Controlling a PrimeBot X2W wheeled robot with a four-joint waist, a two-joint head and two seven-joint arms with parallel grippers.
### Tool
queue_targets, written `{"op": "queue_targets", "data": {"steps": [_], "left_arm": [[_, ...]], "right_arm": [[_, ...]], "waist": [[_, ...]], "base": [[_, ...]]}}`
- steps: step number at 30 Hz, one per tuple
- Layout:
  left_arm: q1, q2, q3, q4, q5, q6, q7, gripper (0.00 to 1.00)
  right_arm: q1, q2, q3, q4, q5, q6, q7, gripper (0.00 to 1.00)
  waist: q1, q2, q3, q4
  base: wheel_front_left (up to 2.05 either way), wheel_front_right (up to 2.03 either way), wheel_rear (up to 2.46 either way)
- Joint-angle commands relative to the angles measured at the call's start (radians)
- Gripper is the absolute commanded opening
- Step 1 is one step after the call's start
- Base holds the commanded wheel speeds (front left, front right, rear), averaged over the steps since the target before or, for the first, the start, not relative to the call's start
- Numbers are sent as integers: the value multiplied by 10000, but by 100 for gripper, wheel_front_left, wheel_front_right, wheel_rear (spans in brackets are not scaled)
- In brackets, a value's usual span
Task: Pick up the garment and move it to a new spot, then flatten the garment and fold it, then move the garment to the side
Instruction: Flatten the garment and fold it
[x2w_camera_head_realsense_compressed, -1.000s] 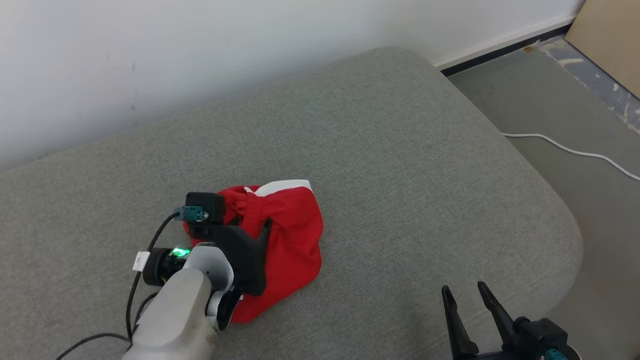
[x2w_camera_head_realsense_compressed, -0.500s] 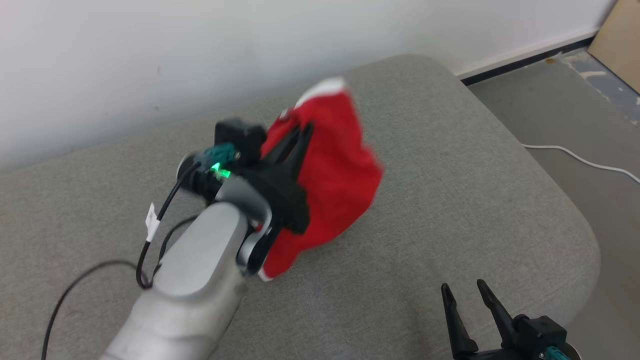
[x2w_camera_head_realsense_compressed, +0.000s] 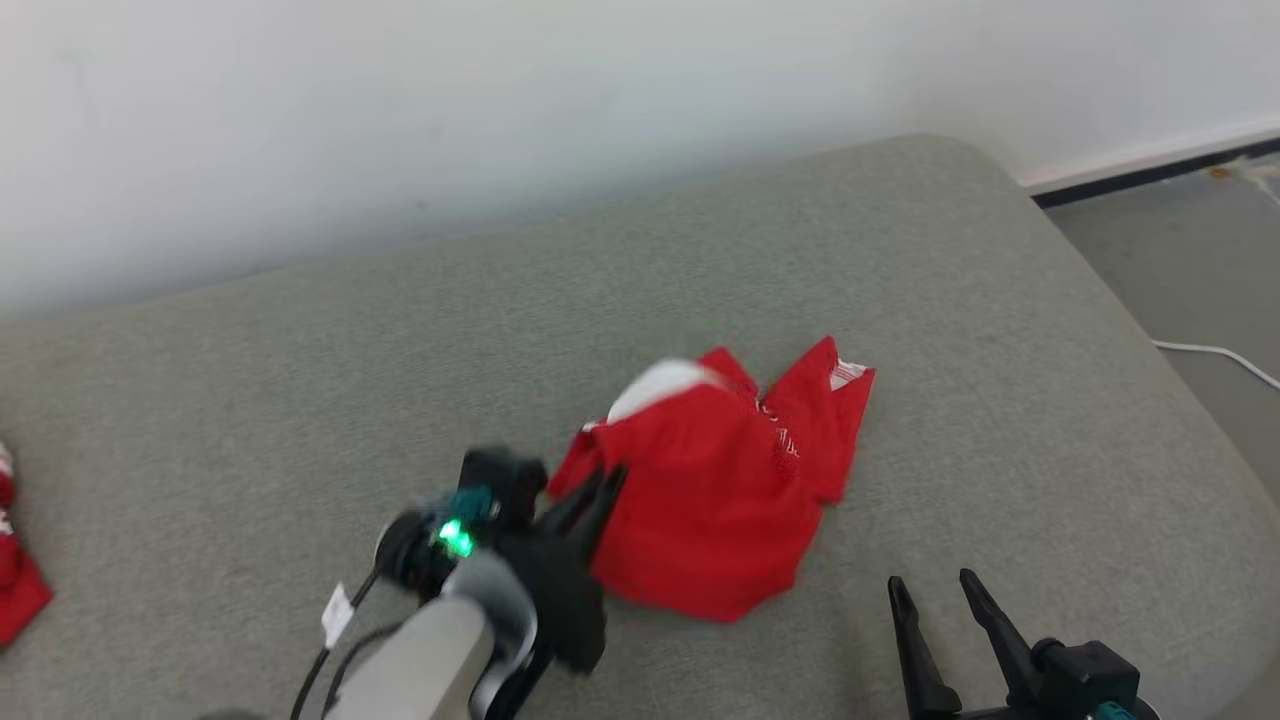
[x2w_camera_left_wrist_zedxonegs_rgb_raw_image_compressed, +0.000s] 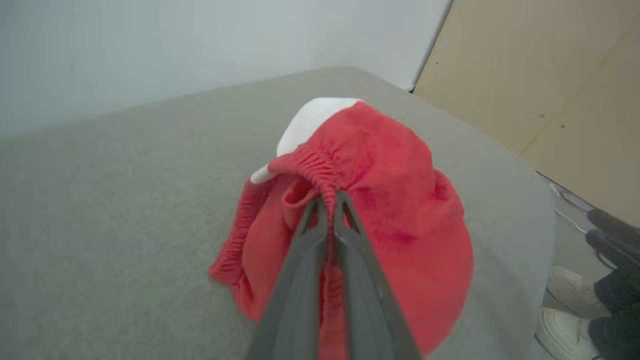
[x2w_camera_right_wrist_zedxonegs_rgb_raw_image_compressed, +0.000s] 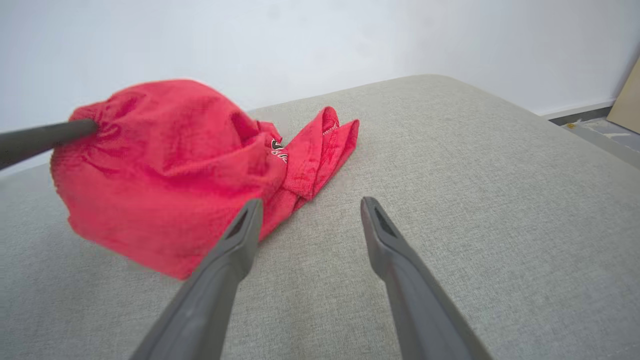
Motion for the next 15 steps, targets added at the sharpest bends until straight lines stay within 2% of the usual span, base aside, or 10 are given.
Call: {"op": "queue_targets", "data": {"steps": [1,6,7,8,9,15], "left_arm": [[384,69,-21,129,-212,1,75,0],[1372,550,43,307,-440,199,281,0],[1520,620,50,310,-502,243,373,3],[1642,685,62,279,-548,282,463,83],[1739,731,122,206,-666,323,539,100],[2111,1086,775,-920,-1839,177,1501,100]], "right_arm": [[98,-17,-65,-25,71,-22,-35,100],[117,-14,-118,-68,-10,-23,23,100],[123,-14,-101,-67,-19,-23,33,100],[135,-14,-107,-67,-26,-23,49,100],[147,-14,-105,-69,-24,-22,70,100],[223,-12,-48,-107,-69,-22,170,100]], "waist": [[1,-1,-44,402],[1,-1,-94,775],[1,-1,-118,810],[1,-1,-146,846],[1,-1,-169,867],[1,-1,-382,859]], "base": [[0,0,0],[0,0,0],[0,0,0],[0,0,0],[0,0,0],[0,0,0]]}}
